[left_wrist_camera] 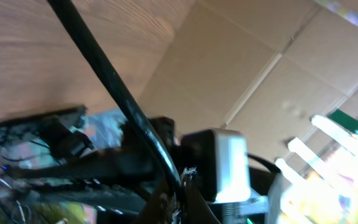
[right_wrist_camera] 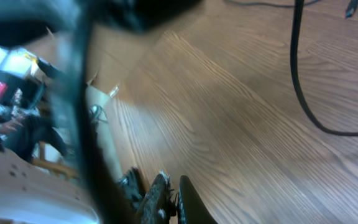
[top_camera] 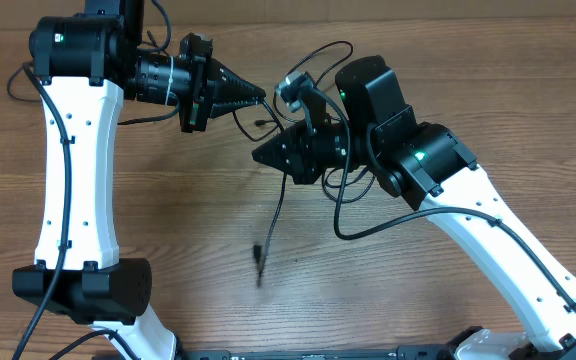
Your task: Untangle cables
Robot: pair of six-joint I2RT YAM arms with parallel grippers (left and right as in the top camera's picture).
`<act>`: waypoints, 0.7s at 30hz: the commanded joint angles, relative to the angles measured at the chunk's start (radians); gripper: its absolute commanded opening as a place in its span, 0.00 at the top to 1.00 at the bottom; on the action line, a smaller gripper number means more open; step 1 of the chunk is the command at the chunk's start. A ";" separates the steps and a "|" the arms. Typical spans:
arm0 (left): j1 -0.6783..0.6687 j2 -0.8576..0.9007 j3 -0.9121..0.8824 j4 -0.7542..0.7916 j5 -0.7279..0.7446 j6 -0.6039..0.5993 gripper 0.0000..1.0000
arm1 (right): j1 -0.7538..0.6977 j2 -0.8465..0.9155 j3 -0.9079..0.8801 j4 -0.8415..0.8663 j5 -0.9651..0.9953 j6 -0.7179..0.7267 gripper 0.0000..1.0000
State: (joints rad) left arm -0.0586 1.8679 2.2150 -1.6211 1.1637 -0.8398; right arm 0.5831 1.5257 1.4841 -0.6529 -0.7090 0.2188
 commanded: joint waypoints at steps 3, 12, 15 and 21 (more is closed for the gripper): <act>-0.001 -0.024 0.021 -0.001 -0.131 -0.013 0.76 | -0.001 0.002 0.008 0.067 -0.029 0.248 0.96; -0.001 -0.024 0.021 -0.001 -0.128 -0.013 0.53 | -0.001 0.003 0.008 0.068 -0.029 0.209 0.96; -0.001 -0.024 0.021 -0.001 -0.139 -0.014 0.53 | -0.001 0.003 0.008 0.088 -0.029 0.200 0.96; -0.002 -0.024 0.021 -0.002 -0.180 -0.014 0.59 | -0.001 0.003 0.008 0.137 -0.029 0.204 0.96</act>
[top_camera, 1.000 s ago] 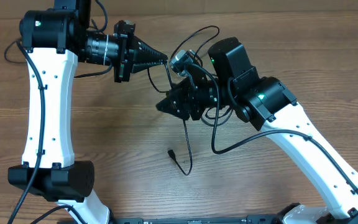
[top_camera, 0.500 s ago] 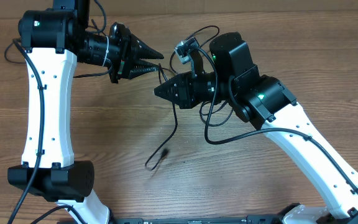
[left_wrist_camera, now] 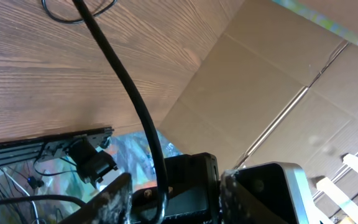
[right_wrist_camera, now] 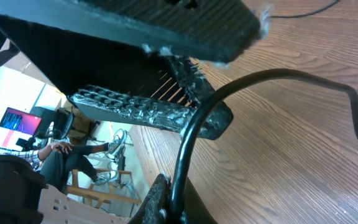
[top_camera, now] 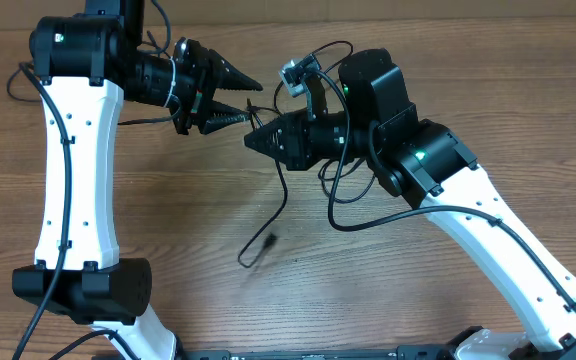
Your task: Untangle cables
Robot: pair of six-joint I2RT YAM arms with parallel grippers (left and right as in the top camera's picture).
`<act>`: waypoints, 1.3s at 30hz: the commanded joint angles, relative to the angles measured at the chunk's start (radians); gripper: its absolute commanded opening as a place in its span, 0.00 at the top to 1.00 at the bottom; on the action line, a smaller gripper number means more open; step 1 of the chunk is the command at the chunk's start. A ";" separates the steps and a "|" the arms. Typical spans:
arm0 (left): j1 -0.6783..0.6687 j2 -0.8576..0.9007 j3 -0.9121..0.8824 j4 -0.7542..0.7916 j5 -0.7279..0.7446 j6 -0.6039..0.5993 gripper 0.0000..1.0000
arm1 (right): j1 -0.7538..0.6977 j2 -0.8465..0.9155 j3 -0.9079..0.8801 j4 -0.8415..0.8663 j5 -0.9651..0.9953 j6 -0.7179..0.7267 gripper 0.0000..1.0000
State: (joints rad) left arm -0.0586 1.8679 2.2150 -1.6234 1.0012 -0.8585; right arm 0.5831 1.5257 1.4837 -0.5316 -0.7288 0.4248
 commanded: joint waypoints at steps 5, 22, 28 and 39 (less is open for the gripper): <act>-0.002 -0.024 0.021 0.002 0.036 0.005 0.77 | 0.000 0.003 0.008 0.015 -0.010 0.026 0.96; -0.004 -0.024 0.021 0.027 0.012 -0.010 0.75 | 0.000 0.003 0.008 0.060 -0.047 0.028 0.96; -0.004 -0.024 0.020 0.028 0.058 -0.010 0.82 | 0.002 0.003 0.008 0.051 -0.051 0.028 0.96; 0.002 -0.024 0.020 0.132 -0.256 0.141 0.96 | -0.017 0.003 0.008 -0.062 0.066 0.028 0.74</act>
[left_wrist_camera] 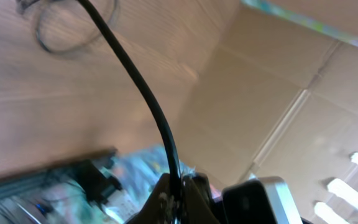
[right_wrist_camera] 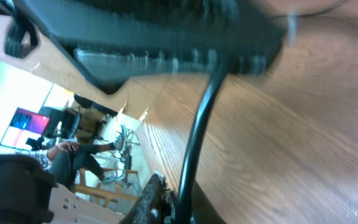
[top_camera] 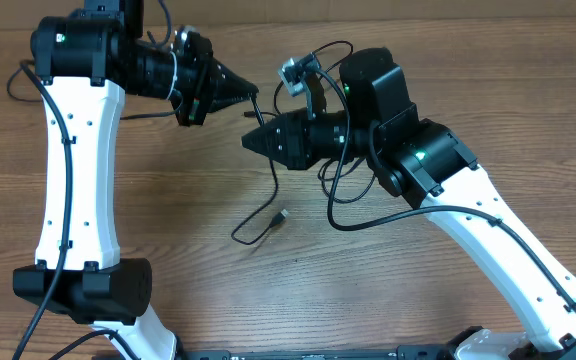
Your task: Untangle cables
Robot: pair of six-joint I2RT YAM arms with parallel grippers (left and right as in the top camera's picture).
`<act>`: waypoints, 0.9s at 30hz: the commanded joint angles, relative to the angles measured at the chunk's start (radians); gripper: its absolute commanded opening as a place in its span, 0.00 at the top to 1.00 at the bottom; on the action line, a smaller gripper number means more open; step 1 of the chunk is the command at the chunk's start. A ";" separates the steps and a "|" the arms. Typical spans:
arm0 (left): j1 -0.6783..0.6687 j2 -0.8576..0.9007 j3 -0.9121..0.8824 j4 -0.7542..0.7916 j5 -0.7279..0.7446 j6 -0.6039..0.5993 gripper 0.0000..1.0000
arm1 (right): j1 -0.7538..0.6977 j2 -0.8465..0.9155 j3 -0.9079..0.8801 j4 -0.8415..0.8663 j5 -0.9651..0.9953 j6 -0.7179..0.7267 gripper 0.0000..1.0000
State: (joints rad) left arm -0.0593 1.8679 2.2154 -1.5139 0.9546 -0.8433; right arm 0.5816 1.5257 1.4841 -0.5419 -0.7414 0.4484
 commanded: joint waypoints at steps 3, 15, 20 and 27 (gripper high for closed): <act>0.008 -0.024 0.020 0.030 -0.377 0.292 0.96 | -0.052 0.003 0.008 -0.156 0.155 0.004 0.34; 0.161 -0.024 0.020 0.021 -0.285 0.613 0.96 | -0.188 0.003 0.008 -0.420 0.383 0.004 0.00; 0.154 -0.024 0.020 -0.037 0.038 0.942 0.96 | -0.188 0.003 0.008 -0.446 0.565 0.003 0.00; 0.245 -0.024 0.019 -0.090 -0.157 0.947 0.96 | -0.190 0.003 0.008 -0.500 0.665 -0.011 0.00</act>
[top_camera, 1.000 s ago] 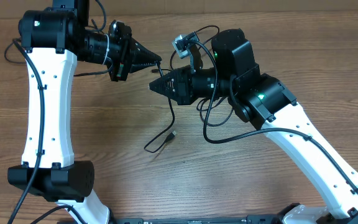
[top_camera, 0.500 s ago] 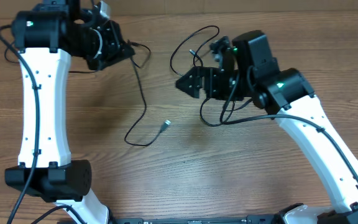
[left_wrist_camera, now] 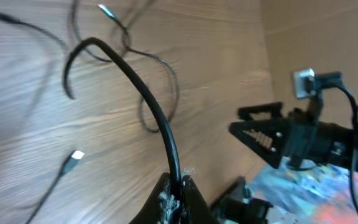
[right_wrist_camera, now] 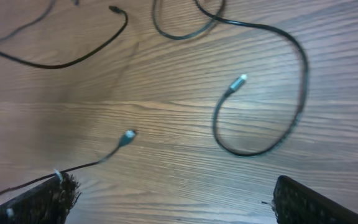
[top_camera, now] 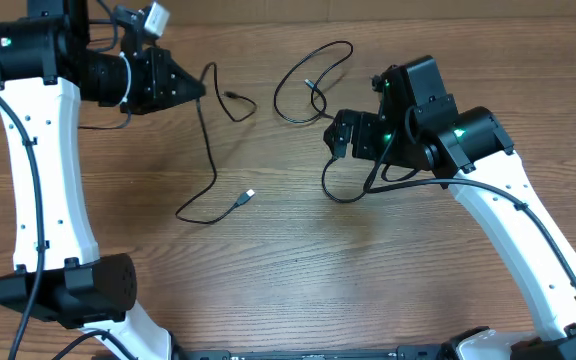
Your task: Untangle cables
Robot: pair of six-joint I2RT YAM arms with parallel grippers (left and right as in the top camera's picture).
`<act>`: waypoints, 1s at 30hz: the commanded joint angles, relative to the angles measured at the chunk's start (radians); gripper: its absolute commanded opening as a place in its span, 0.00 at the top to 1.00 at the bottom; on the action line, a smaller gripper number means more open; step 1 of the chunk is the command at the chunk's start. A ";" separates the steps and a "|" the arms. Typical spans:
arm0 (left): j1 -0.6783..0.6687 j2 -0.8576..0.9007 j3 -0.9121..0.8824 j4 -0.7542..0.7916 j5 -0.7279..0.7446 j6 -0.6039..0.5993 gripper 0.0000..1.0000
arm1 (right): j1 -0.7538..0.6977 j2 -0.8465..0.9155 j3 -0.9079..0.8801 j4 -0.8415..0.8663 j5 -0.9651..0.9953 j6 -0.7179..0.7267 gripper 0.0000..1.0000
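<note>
Two black cables lie apart on the wooden table. My left gripper [top_camera: 196, 93] [left_wrist_camera: 174, 186] is shut on the first cable [top_camera: 211, 150], which hangs from it in a curve to a silver plug [top_camera: 246, 197] on the table. The second cable [top_camera: 313, 62] lies looped at the back centre; its plug [right_wrist_camera: 236, 83] shows in the right wrist view. My right gripper [top_camera: 336, 135] [right_wrist_camera: 174, 186] hovers open and empty right of centre, and one wide-set finger [right_wrist_camera: 58, 193] is visible at the frame's bottom left.
The right arm's own wiring [top_camera: 348, 190] hangs in a loop below its wrist. The first cable's other end [top_camera: 233, 96] rests near the back edge. A cardboard wall [top_camera: 268, 10] borders the far side of the table [top_camera: 298, 270].
My right gripper has opened, let go of the cable and drawn back to the right. My left gripper has moved left with the first cable, which now lies apart from the second.
Both grippers met at the table's centre, shut on cable with one end dangling. Then my left stood open while my right held the cable. Then my left shut on it again. Now my right is open and the left alone holds it, far left.
</note>
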State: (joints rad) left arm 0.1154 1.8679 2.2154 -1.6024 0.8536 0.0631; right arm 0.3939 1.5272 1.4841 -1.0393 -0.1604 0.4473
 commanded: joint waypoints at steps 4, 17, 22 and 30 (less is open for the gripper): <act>0.224 -0.024 0.016 0.000 -0.092 0.034 0.96 | -0.003 0.001 0.008 -0.003 0.115 -0.010 0.00; 0.407 -0.024 -0.117 0.395 -0.921 -0.323 0.96 | -0.003 0.001 0.008 -0.003 0.115 -0.009 0.00; 0.416 -0.006 -0.139 0.547 -1.055 -0.333 0.96 | -0.003 0.001 0.008 -0.003 0.115 -0.010 0.00; 0.439 0.145 -0.139 0.683 -1.101 -0.333 0.85 | -0.003 0.001 0.008 -0.003 0.115 -0.010 0.00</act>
State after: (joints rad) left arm 0.5369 1.9465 2.0800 -0.9298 -0.2085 -0.2611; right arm 0.3943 1.5272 1.4841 -1.0439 -0.0593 0.4438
